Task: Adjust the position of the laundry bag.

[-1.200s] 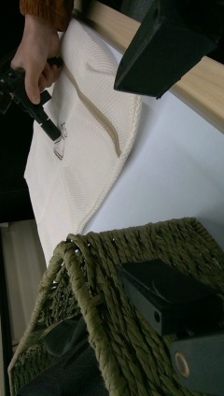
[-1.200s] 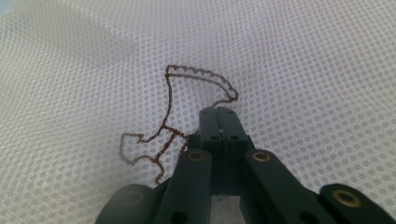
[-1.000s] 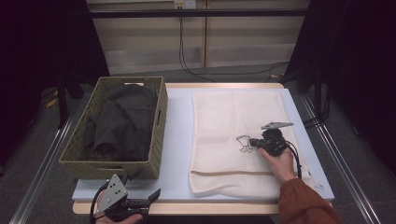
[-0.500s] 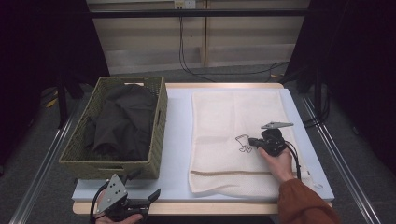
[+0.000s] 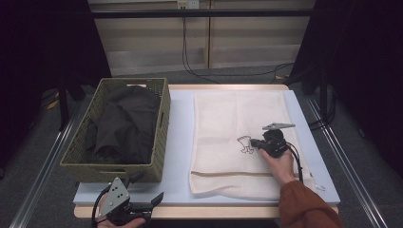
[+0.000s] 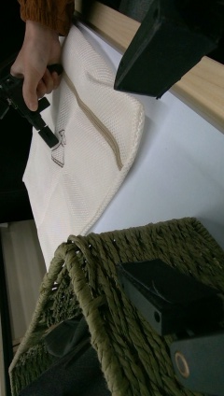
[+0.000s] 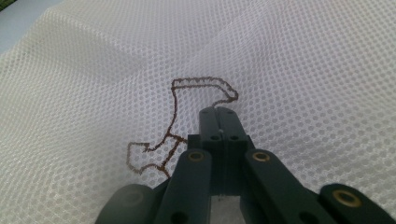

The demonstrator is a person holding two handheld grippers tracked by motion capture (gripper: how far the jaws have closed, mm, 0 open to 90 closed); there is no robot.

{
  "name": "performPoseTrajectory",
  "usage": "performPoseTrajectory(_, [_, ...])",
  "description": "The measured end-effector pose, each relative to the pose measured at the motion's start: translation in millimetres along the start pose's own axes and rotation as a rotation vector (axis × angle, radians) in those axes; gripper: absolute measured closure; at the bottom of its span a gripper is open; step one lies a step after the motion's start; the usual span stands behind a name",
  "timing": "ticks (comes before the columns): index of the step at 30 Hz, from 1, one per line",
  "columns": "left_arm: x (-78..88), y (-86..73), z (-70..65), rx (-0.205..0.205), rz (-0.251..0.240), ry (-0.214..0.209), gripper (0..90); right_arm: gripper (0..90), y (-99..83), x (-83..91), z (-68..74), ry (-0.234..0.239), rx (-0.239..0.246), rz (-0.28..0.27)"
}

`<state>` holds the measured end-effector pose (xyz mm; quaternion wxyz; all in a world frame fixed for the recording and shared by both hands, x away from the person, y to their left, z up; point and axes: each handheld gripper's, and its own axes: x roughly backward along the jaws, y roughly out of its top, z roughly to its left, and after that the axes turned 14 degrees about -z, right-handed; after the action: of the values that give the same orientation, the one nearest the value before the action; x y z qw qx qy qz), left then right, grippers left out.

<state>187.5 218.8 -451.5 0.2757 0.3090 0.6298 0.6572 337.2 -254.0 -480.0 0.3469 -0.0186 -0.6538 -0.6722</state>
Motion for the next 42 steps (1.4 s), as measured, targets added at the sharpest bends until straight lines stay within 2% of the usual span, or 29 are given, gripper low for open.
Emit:
performPoseTrajectory(15, [-0.1, 0.1, 0.2, 0.001, 0.001, -0.001, 10.7, 90.0, -0.3, -8.4, 5.3, -0.007, -0.008, 0.013])
performPoseTrajectory(29, [0.2, 0.3, -0.2, -0.002, -0.003, -0.004, 10.7, 90.0, 0.2, -8.8, 14.2, -0.022, -0.026, 0.025])
performPoseTrajectory(31, [0.0, 0.2, -0.3, -0.006, -0.002, -0.006, 10.7, 90.0, 0.1, -9.8, 14.2, -0.013, -0.009, 0.016])
performPoseTrajectory(42, [0.0, 0.9, -2.0, -0.018, -0.008, -0.013, 11.8, 90.0, 0.2, -10.4, 17.0, -0.018, -0.014, 0.023])
